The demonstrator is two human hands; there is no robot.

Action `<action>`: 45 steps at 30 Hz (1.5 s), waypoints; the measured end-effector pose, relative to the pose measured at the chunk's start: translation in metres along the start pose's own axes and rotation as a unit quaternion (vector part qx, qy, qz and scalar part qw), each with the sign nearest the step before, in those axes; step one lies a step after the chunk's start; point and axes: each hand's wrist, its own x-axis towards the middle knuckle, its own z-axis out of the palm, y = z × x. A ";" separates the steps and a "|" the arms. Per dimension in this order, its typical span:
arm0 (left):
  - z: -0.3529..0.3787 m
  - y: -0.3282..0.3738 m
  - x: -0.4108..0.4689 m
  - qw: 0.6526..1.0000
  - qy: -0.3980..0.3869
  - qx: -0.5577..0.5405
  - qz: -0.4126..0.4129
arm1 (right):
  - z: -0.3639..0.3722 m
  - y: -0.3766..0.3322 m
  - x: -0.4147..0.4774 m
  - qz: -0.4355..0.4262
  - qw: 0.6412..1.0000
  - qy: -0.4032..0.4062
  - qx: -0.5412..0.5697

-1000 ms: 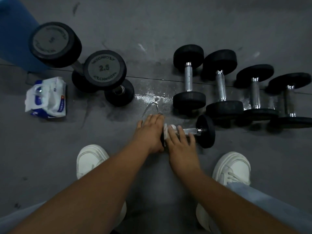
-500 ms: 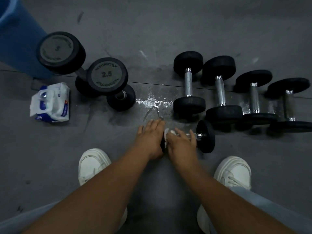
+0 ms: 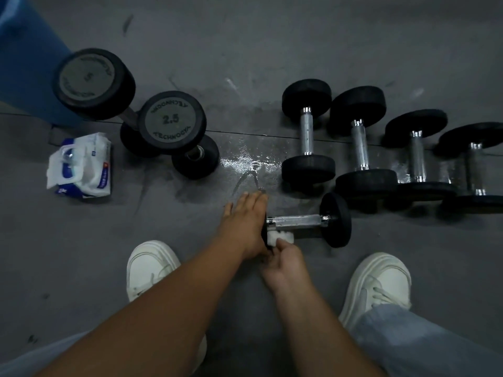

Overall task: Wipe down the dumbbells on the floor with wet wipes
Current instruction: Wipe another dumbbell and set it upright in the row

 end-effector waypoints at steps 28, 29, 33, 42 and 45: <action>-0.010 0.003 -0.001 0.999 -0.029 0.009 -0.012 | 0.003 -0.076 0.001 -0.478 0.260 -0.064 -0.836; -0.009 0.004 -0.001 0.999 -0.029 0.011 -0.013 | 0.010 -0.078 0.003 -0.478 0.241 -0.060 -0.842; -0.011 0.002 0.002 0.999 -0.037 0.016 -0.013 | 0.011 -0.086 0.017 -0.382 0.260 -0.117 -0.879; -0.010 0.002 0.002 0.999 -0.044 0.014 -0.011 | 0.013 -0.079 0.012 -0.414 0.192 -0.081 -0.886; -0.012 0.001 0.003 0.999 -0.043 0.007 -0.006 | -0.012 -0.055 -0.003 -0.416 0.184 -0.042 -0.889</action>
